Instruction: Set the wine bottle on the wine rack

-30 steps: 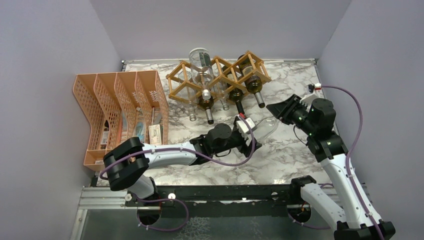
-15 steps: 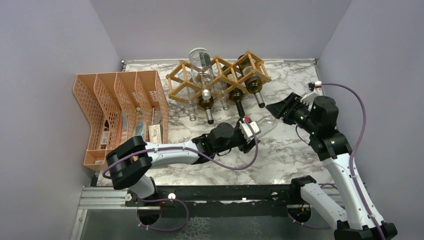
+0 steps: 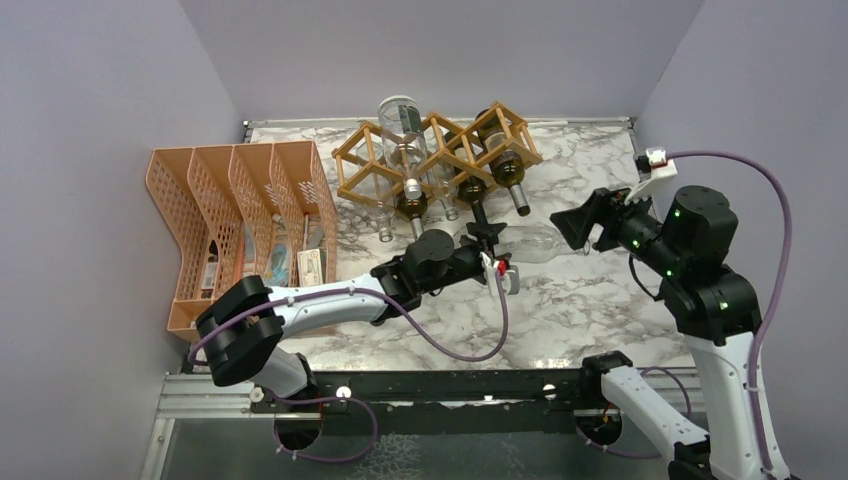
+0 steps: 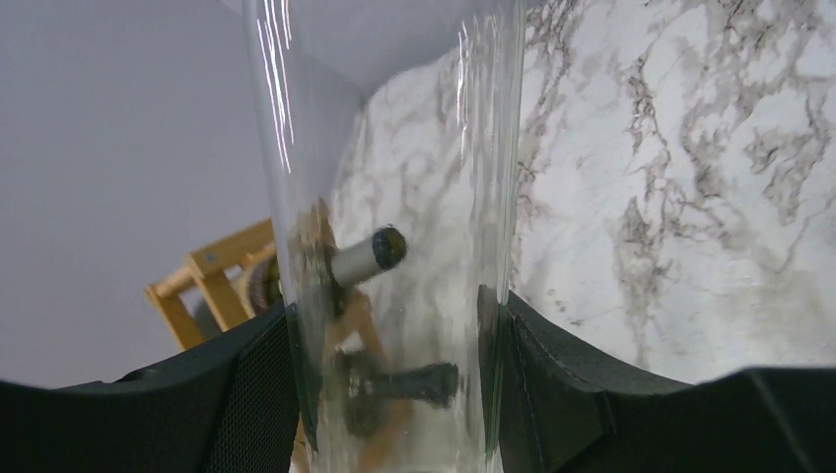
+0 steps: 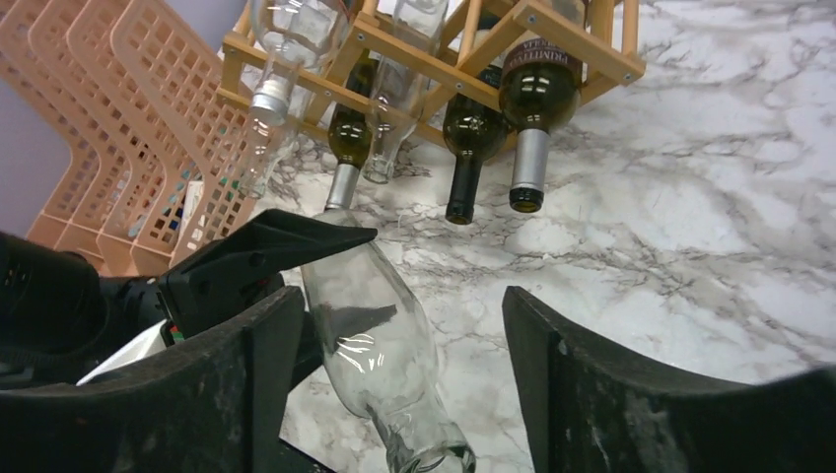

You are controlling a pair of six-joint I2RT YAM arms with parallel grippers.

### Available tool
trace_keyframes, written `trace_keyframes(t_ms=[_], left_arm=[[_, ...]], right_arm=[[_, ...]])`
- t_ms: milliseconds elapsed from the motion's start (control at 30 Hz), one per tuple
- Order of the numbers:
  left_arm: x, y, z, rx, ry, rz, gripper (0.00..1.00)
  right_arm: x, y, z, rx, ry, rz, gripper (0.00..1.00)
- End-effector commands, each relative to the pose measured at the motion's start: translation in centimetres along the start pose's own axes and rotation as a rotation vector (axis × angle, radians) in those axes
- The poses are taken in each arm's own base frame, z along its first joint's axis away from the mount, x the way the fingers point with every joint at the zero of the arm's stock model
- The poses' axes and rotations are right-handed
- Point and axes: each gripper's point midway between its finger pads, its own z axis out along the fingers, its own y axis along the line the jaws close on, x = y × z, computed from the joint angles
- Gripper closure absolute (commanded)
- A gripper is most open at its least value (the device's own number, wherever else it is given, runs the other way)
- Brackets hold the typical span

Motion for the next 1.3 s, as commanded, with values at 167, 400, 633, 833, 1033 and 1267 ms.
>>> trace_keyframes(t_ms=[167,400,633,833,1033,1267], left_arm=[[-8.6,6.9,0.0,-0.105,-0.225,0.585,1.00],[-10.6,7.0,0.2,-0.075,-0.279,0.782,1.00],[-10.5,6.0,0.7,0.004,-0.287,0.832,1.00],[-10.0,5.8,0.9,0.049,-0.256,0.845,1.00],[-9.9,5.9,1.0,0.075,-0.247,0.808,1.00],[-10.4,6.4,0.9,0.129,-0.258,0.758,1.00]], right_arm=[[0.6,2.3,-2.6,-0.141,0.055,-0.218,0.19],[1.7,4.5,-2.6,-0.293,0.076,-0.218,0.19],[4.1,3.2,-1.6,-0.262,0.137,-0.197,0.19],[5.9,1.9,-1.1,-0.226,0.142,-0.203,0.20],[6.4,1.9,-0.3,-0.237,0.179,-0.187,0.24],[6.9,3.0,-0.3,-0.307,0.202,-0.175,0.27]])
